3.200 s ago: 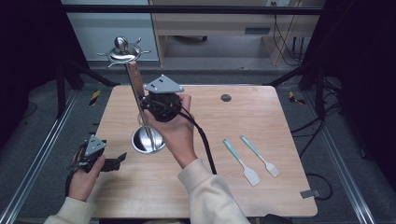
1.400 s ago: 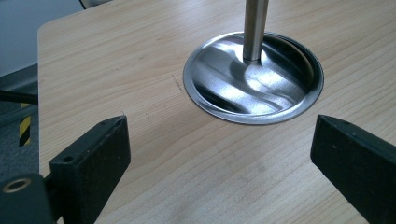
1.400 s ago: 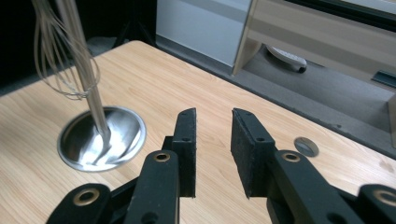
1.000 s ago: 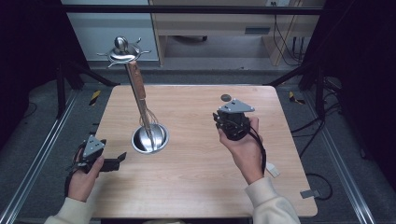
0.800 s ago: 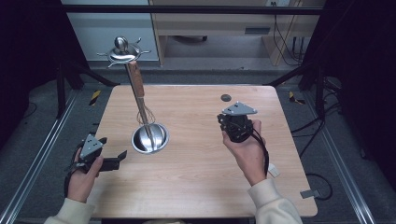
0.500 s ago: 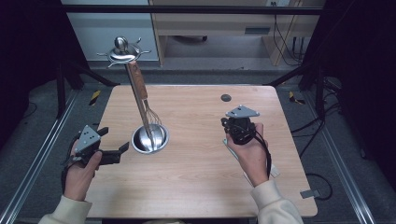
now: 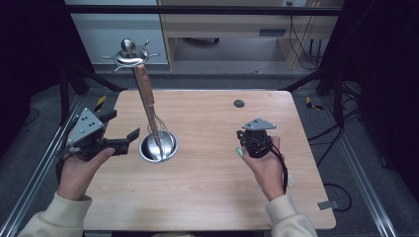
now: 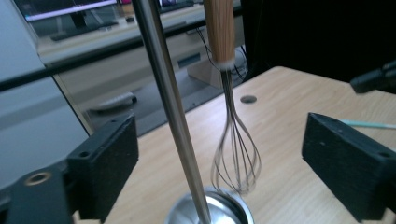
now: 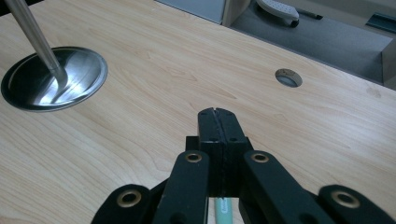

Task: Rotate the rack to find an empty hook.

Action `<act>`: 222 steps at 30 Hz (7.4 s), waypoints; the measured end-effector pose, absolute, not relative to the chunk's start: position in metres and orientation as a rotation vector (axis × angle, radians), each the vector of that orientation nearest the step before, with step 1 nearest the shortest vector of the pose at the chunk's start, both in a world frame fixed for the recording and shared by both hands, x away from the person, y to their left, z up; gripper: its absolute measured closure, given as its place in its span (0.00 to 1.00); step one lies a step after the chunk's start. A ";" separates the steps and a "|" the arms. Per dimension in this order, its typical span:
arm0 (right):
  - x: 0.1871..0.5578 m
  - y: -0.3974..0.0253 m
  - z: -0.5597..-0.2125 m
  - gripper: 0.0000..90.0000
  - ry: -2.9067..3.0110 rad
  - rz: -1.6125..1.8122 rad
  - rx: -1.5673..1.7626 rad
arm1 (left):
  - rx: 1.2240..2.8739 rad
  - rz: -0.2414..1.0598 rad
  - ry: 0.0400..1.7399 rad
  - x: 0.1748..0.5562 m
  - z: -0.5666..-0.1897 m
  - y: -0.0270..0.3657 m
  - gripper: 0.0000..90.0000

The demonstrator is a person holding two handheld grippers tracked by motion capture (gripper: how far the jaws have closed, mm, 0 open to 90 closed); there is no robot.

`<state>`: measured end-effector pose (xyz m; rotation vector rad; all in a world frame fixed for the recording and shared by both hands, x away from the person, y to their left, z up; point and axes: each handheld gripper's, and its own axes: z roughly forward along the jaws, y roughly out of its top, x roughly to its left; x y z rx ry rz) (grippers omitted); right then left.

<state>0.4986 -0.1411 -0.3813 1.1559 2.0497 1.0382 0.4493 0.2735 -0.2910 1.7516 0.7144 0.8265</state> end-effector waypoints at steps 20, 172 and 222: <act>0.490 -0.142 -0.418 1.00 2.037 1.036 1.209 | 1.629 0.802 0.697 0.460 -0.235 0.269 0.72; 0.488 -0.148 -0.433 1.00 2.049 1.009 1.247 | 1.534 0.776 0.855 0.529 -0.203 0.312 1.00; 0.504 -0.180 -0.438 1.00 2.076 0.894 1.322 | 1.578 0.734 0.965 0.492 -0.317 0.341 1.00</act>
